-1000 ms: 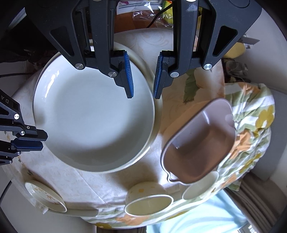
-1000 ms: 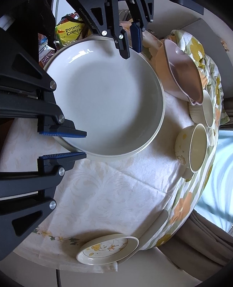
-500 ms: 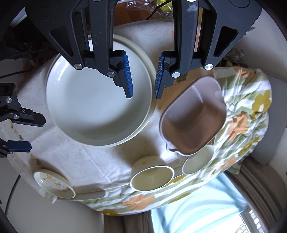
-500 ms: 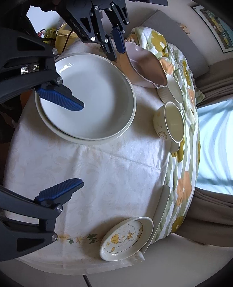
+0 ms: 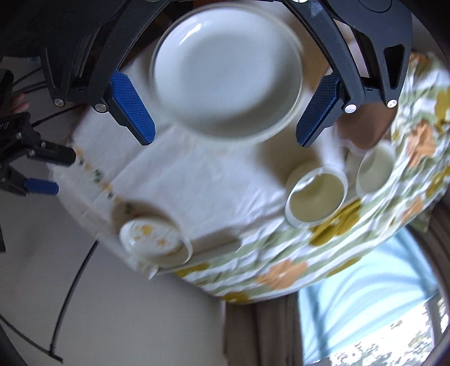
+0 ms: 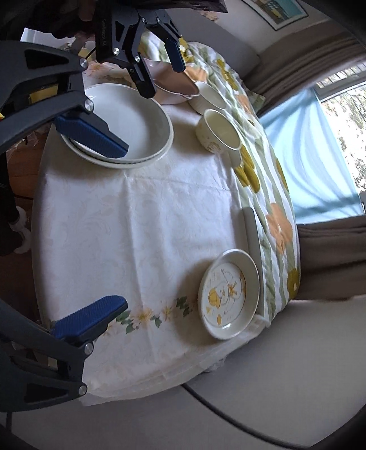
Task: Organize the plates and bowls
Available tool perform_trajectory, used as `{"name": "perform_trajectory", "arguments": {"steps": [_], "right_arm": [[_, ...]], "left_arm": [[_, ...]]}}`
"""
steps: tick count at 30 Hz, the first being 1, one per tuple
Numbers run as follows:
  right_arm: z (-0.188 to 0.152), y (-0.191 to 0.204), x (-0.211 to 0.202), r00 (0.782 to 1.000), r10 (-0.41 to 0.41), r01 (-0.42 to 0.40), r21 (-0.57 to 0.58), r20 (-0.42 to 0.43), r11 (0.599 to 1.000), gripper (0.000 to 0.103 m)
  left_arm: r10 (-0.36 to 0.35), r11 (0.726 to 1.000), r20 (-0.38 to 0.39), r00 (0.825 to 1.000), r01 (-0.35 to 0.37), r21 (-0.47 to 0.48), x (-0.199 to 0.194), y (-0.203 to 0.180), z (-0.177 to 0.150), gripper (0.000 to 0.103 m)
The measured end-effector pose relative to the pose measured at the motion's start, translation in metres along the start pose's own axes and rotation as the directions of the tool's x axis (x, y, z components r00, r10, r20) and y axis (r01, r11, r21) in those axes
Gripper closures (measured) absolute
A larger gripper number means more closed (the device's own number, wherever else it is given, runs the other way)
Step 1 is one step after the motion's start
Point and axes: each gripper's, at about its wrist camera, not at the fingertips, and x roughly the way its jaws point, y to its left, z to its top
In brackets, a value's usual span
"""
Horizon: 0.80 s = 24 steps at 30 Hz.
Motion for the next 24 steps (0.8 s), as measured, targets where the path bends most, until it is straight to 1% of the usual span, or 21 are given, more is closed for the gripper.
{"name": "perform_trajectory", "arguments": {"steps": [3,5,8,9,12,14,18,19,20,21,22,23,24], "right_arm": [[0.009,-0.028,-0.013,0.999,-0.022,0.018,0.08,0.039,0.997,0.003],[0.018,-0.048,-0.018,0.997,-0.024,0.013,0.135,0.074,0.991,0.003],[0.032,-0.07,-0.013,0.998,-0.04,0.03,0.175,0.057,0.984,0.003],[0.037,-0.075,-0.01,0.997,-0.045,0.032,0.183,0.067,0.983,0.003],[0.048,-0.09,0.004,0.994,-0.073,0.054,0.216,0.084,0.975,0.003],[0.058,-0.105,0.025,0.998,-0.034,0.017,0.261,0.061,0.965,0.003],[0.073,-0.131,0.067,0.999,0.012,-0.022,0.351,0.032,0.936,0.003],[0.077,-0.136,0.076,1.0,0.014,-0.023,0.365,0.026,0.931,0.003],[0.081,-0.141,0.086,0.999,0.023,-0.029,0.381,0.022,0.924,0.006],[0.085,-0.146,0.096,0.999,0.03,-0.034,0.394,0.016,0.919,0.015],[0.088,-0.15,0.105,0.999,0.035,-0.035,0.406,0.007,0.913,0.02],[0.091,-0.154,0.113,0.999,0.039,-0.034,0.417,-0.004,0.908,0.029],[0.094,-0.157,0.121,0.999,0.043,-0.034,0.426,-0.012,0.904,0.036]], "left_arm": [[-0.034,0.999,0.025,0.999,0.033,0.013,0.015,-0.011,0.042,0.003],[-0.078,0.997,0.024,0.997,0.077,0.004,0.029,-0.014,0.065,0.003],[-0.156,0.988,-0.022,0.988,0.155,-0.028,0.066,-0.018,0.094,0.003],[-0.177,0.984,-0.04,0.983,0.175,-0.04,0.079,-0.019,0.101,0.003],[-0.252,0.966,-0.102,0.962,0.243,-0.091,0.126,-0.022,0.121,0.003],[-0.298,0.951,-0.129,0.946,0.283,-0.122,0.154,-0.022,0.13,0.003],[-0.334,0.94,-0.196,0.922,0.31,-0.142,0.208,-0.031,0.148,0.005],[-0.34,0.938,-0.211,0.917,0.315,-0.144,0.218,-0.033,0.151,0.011],[-0.346,0.936,-0.23,0.91,0.319,-0.145,0.23,-0.036,0.155,0.02],[-0.354,0.934,-0.253,0.9,0.326,-0.147,0.243,-0.039,0.158,0.024],[-0.359,0.932,-0.272,0.893,0.33,-0.147,0.254,-0.041,0.16,0.034],[-0.362,0.932,-0.285,0.888,0.334,-0.145,0.26,-0.042,0.161,0.043],[-0.361,0.932,-0.297,0.884,0.333,-0.142,0.268,-0.044,0.163,0.046]]}}
